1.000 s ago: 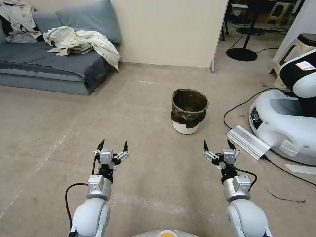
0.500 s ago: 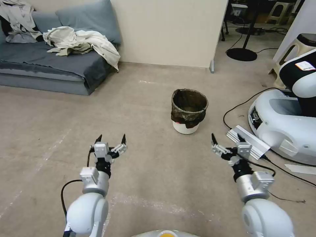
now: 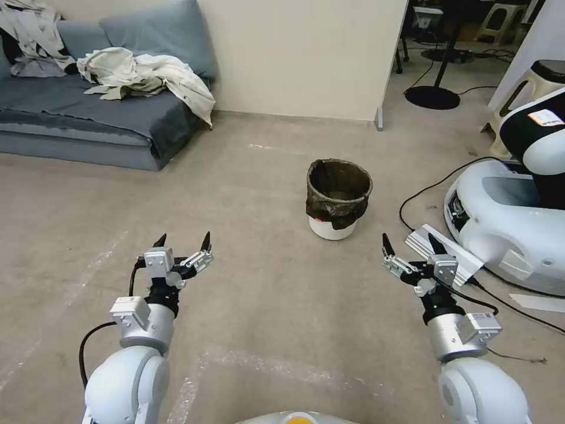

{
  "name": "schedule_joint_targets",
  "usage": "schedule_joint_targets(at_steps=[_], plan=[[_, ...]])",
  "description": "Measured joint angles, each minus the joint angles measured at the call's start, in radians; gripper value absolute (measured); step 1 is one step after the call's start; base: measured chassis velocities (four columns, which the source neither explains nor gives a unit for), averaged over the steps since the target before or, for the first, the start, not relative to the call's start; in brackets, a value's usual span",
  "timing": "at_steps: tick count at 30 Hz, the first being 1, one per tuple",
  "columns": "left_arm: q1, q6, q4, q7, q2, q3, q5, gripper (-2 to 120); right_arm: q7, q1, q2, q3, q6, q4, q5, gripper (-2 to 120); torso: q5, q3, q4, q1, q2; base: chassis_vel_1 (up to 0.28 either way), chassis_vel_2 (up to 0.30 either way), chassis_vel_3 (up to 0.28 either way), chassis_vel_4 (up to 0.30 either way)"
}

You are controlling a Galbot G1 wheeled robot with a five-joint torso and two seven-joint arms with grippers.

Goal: Pick up the trash can from the floor.

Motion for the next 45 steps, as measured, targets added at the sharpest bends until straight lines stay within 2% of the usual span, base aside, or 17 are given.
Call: schedule_joint_targets(at_steps=[12, 31, 37, 45], plan=[[-0.011, -0.001, 0.024, 0.002, -0.003, 0.007, 0.006, 100, 0.001, 0.004, 0.001, 0.001, 0.017, -0.019, 0.003, 100, 0.0, 0.0, 0.0, 0.0, 0.0, -0.008, -0.01, -0.008, -0.008], [-0.027, -0.012, 0.051, -0.009, 0.008, 0.02, 0.01, 100, -0.01, 0.006, 0.017, -0.003, 0.089, -0.035, 0.003, 100, 0.0, 0.0, -0.0006, 0.0, 0.0, -0.1, -0.093, -0.095, -0.098], [-0.03, -0.012, 0.054, -0.012, 0.012, 0.018, 0.016, 100, -0.023, 0.006, 0.025, -0.007, 0.117, -0.047, 0.017, 100, -0.0001, 0.0, 0.0003, 0.0, 0.0, -0.036, -0.029, -0.034, -0.028], [-0.039, -0.017, 0.058, -0.012, 0.017, 0.011, 0.016, 100, -0.025, 0.005, 0.029, -0.01, 0.128, -0.051, 0.027, 100, 0.0, 0.0, 0.0, 0.0, 0.0, 0.0, 0.0, 0.0, 0.0]])
